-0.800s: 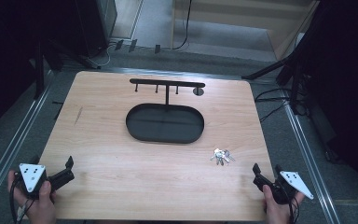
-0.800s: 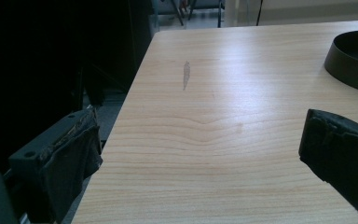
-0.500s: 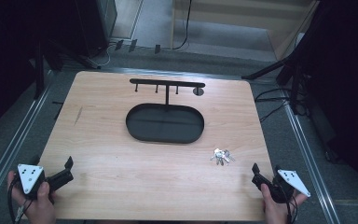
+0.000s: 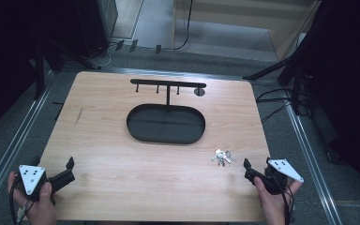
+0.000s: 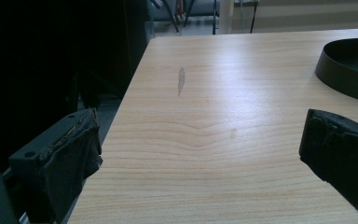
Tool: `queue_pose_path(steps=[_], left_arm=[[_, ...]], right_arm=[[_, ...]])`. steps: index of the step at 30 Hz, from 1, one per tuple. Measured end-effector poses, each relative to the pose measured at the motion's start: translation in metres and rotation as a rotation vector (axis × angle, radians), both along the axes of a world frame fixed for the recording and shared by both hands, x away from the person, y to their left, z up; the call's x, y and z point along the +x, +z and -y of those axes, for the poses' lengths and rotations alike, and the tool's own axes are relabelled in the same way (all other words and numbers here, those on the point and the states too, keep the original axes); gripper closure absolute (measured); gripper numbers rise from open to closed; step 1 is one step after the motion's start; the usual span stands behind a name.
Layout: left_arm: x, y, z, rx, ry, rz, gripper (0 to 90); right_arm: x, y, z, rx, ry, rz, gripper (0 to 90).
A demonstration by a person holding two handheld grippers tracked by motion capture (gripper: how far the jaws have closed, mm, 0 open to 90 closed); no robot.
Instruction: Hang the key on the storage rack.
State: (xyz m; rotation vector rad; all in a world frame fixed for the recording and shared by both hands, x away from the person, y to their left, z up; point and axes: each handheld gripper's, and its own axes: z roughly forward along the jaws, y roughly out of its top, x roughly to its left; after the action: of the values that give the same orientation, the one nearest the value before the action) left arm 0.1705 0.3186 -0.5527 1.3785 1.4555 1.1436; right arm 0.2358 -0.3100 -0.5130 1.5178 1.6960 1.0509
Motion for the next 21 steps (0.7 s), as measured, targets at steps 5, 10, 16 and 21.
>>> queue_pose_path(steps=[5, 10, 16, 21], left_arm=[[-0.001, 0.0, 0.001, 0.008, 0.007, 0.011, 0.0], [-0.002, 0.0, -0.002, -0.02, 0.014, 0.02, 0.0], [-0.001, 0.0, -0.003, -0.028, 0.008, 0.011, 0.0], [0.0, 0.0, -0.002, -0.011, 0.008, 0.003, 0.0]], right_arm=[[0.011, 0.017, -0.001, -0.015, 0.034, -0.041, 13.9], [0.026, 0.039, -0.002, -0.034, 0.047, -0.101, 13.9], [0.057, 0.067, -0.022, -0.101, 0.08, -0.228, 13.9], [0.08, 0.081, -0.042, -0.166, 0.071, -0.334, 15.1]])
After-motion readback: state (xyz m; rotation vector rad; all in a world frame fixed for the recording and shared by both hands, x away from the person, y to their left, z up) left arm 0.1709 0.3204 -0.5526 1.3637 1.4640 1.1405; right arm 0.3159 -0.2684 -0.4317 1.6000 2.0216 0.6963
